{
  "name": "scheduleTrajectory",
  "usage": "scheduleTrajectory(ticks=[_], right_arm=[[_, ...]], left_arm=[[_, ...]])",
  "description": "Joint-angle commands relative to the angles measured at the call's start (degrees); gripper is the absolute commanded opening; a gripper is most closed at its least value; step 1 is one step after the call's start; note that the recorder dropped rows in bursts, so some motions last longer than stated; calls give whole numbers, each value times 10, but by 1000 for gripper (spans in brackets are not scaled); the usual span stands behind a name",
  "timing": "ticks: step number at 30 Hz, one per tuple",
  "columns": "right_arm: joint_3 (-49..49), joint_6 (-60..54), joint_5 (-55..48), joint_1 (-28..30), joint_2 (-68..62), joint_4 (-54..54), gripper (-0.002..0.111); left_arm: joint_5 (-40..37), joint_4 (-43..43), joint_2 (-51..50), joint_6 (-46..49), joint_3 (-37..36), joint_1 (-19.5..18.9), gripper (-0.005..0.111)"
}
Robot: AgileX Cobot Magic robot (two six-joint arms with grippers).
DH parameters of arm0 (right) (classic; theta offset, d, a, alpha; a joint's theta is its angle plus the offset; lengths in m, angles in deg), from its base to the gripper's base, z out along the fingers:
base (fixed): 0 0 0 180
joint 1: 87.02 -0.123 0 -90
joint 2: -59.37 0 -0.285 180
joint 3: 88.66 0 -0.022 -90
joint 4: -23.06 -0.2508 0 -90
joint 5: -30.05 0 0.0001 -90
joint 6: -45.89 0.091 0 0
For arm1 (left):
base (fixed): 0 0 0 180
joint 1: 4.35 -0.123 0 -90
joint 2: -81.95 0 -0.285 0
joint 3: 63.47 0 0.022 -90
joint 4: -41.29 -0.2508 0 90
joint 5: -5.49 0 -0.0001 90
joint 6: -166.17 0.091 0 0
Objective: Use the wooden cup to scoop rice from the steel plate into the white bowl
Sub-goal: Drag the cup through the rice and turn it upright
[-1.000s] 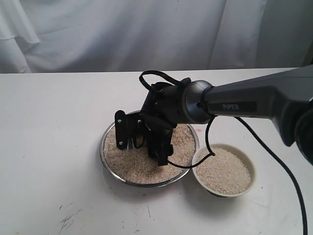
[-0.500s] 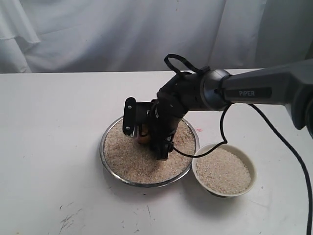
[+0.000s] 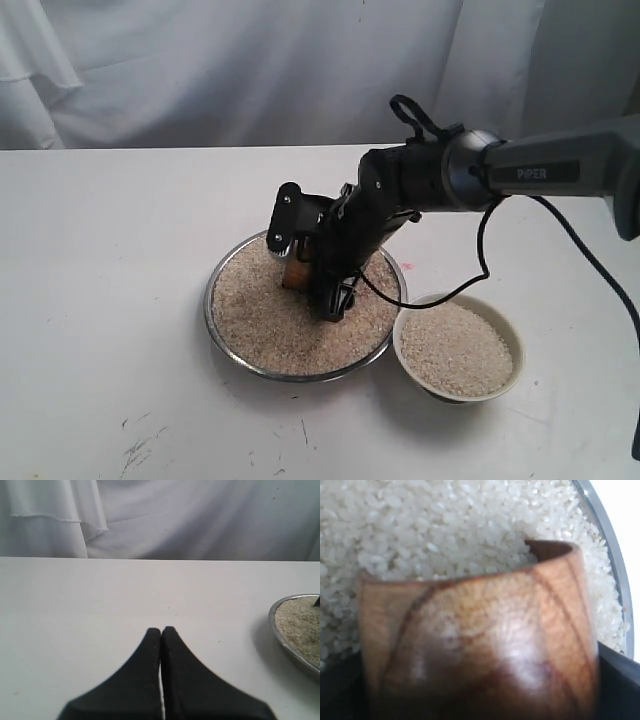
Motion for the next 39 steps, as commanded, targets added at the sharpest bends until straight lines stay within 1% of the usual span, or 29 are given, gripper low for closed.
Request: scheduleTrajectory(ticks=[1, 13, 30, 35, 39], right_arm=[[11, -36, -21, 13, -22, -40, 0], [11, -77, -41, 29, -4, -118, 0], [11, -79, -88, 33, 61, -132, 0], [21, -91, -85, 34, 85, -139, 0], [44, -149, -87, 53, 103, -216, 0]], left_arm=[[4, 0, 3, -2, -3, 1, 0], [4, 0, 3, -2, -3, 1, 0], [4, 0, 3, -2, -3, 1, 0], [4, 0, 3, -2, -3, 1, 0], [4, 0, 3, -2, -3, 1, 0]])
